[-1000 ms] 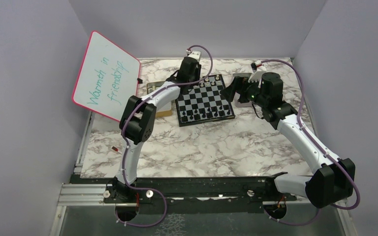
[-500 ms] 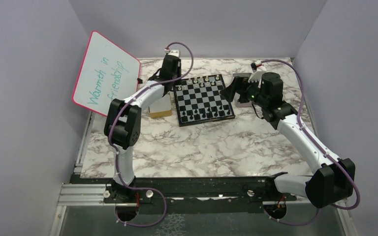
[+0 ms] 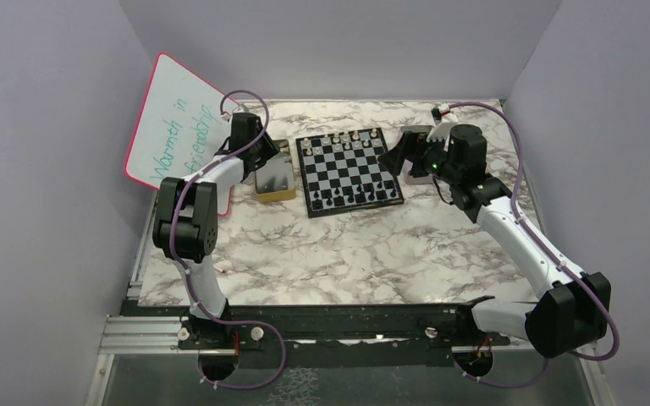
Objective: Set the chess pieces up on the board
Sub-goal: Pick up the chess piece from the storage box.
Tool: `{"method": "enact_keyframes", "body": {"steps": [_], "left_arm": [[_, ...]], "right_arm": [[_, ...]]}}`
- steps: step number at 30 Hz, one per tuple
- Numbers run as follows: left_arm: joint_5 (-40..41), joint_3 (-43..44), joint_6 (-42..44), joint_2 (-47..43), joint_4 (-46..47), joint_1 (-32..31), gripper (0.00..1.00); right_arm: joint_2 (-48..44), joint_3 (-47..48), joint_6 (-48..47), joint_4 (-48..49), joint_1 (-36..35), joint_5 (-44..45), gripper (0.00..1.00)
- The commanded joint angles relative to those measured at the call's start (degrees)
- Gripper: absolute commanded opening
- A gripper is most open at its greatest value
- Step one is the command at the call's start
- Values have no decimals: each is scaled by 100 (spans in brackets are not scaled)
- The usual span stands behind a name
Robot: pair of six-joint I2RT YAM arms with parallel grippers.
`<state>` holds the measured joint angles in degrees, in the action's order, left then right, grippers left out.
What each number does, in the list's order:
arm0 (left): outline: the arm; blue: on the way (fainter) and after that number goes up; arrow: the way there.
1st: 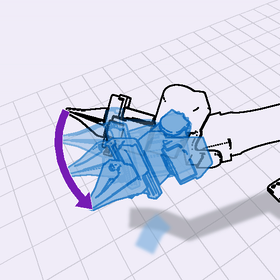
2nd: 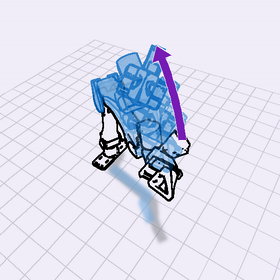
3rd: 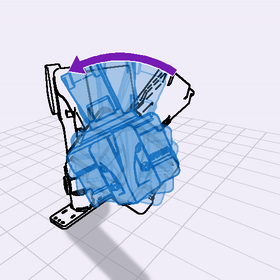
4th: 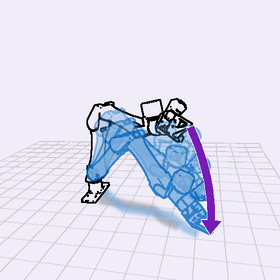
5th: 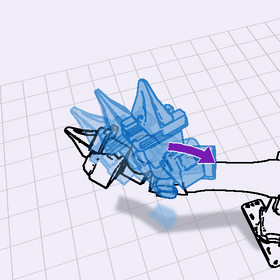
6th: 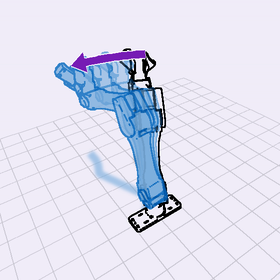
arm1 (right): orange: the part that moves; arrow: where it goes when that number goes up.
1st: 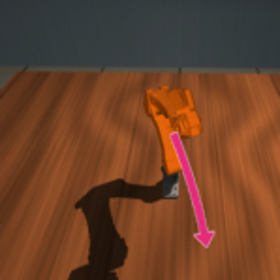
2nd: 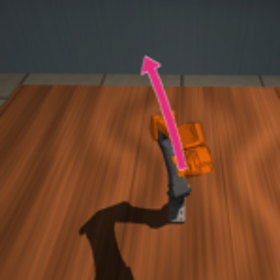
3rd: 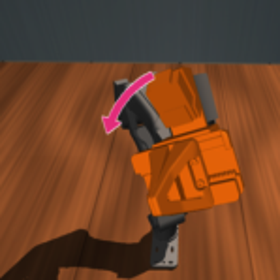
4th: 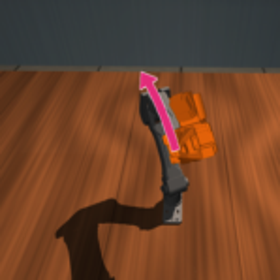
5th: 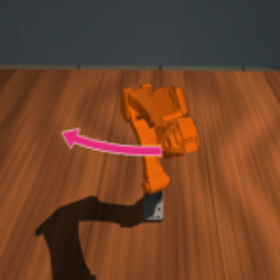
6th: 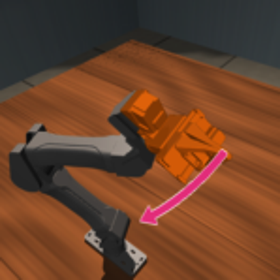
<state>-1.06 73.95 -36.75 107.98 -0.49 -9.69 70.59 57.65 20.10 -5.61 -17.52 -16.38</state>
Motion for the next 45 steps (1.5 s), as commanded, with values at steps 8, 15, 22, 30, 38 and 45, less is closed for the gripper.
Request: {"method": "enact_keyframes", "body": {"steps": [8, 15, 22, 30, 38, 45], "left_arm": [[-685, -984, -2607, -128, 1689, 292, 36], [-554, -986, -3169, 134, 1910, 278, 35], [-425, -1090, -3630, 459, 2126, 241, 33], [-318, -1004, -3889, 826, 2220, 183, 32], [-198, -924, -3999, 1034, 2229, 128, 31], [299, -1118, -4055, 808, 2221, 46, 30]], "right_arm": [[-131, -66, 38, 168, 20, -76, 100], [-146, -58, 21, 172, 20, -41, 100], [-115, -43, 21, 190, 23, -52, 100], [-72, -54, 29, 225, 20, -78, 100], [-70, -49, -14, 189, 20, 29, 100], [-28, -43, -23, 173, 20, 52, 100]]}}
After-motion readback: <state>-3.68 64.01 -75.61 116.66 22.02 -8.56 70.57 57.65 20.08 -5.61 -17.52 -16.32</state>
